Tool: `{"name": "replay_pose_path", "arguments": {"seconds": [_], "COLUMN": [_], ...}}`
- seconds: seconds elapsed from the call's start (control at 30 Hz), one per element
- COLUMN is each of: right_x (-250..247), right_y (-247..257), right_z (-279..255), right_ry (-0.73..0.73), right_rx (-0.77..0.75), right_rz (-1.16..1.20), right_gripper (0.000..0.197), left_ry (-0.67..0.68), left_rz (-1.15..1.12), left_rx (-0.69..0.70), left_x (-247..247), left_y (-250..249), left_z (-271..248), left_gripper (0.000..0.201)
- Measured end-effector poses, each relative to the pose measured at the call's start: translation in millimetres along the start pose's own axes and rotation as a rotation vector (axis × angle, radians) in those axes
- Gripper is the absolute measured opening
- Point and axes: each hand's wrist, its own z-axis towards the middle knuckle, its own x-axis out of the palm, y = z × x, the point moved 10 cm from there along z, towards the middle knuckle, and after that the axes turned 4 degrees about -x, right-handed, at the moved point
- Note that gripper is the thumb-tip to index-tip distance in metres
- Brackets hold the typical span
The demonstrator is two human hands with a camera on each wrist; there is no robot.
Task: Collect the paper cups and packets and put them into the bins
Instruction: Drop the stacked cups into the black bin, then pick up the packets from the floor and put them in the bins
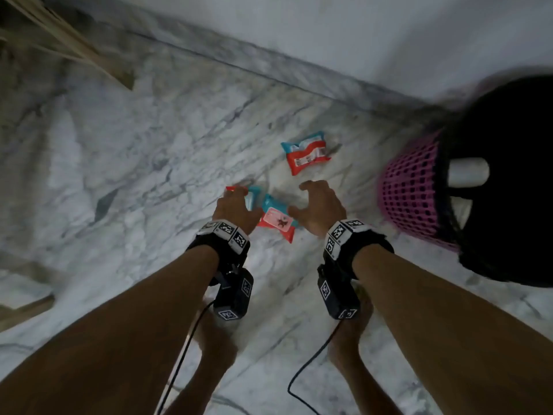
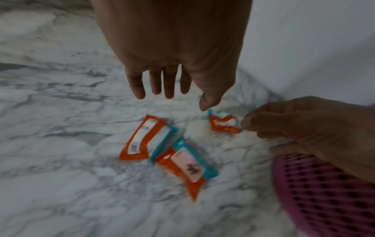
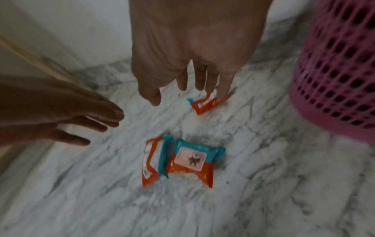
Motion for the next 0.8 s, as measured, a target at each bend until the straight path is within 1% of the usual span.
{"name": "replay_pose_path", "arguments": {"seconds": [0.1, 0.23, 0.33, 0.43, 0.5, 0.57, 0.6, 0.67, 0.73, 0.8], "right_x": [67, 130, 156, 167, 167, 158, 148, 118, 85, 53], "right_y": [-12, -32, -42, -44, -43, -40, -37, -28, -19, -10], "right_z": [32, 66, 85, 98, 103, 105, 107, 114, 127, 144], "right_ry": [0.077, 0.119, 0.096, 0.026, 0.007, -0.019, -0.053, -0.166, -0.289, -0.365], "right_rx": [-0.017, -0.029, -0.050, -0.098, -0.137, -0.179, -0.198, -0.240, -0.271, -0.307], "right_rz": [-0.192, -0.362, -0.473, -0.575, -0.612, -0.628, -0.626, -0.605, -0.614, -0.639], "right_gripper": [0.071, 0.083, 0.088, 0.081, 0.072, 0.067, 0.066, 0.063, 0.066, 0.075], "left_ry": [0.021, 0.013, -0.001, -0.041, -0.071, -0.085, -0.085, -0.074, -0.060, -0.037], "left_rz": [0.058, 0.042, -0.007, -0.072, -0.084, -0.081, -0.078, -0.063, -0.040, -0.021], "left_rx": [-0.019, -0.043, -0.066, -0.093, -0.085, -0.083, -0.090, -0.102, -0.101, -0.084], "left_x": [28, 63, 86, 101, 105, 106, 106, 106, 106, 109], "left_y": [39, 72, 84, 94, 98, 99, 99, 96, 87, 76], "left_z": [40, 83, 102, 112, 114, 115, 116, 117, 119, 122], "left_gripper": [0.070, 0.081, 0.088, 0.099, 0.102, 0.100, 0.100, 0.103, 0.105, 0.107]}}
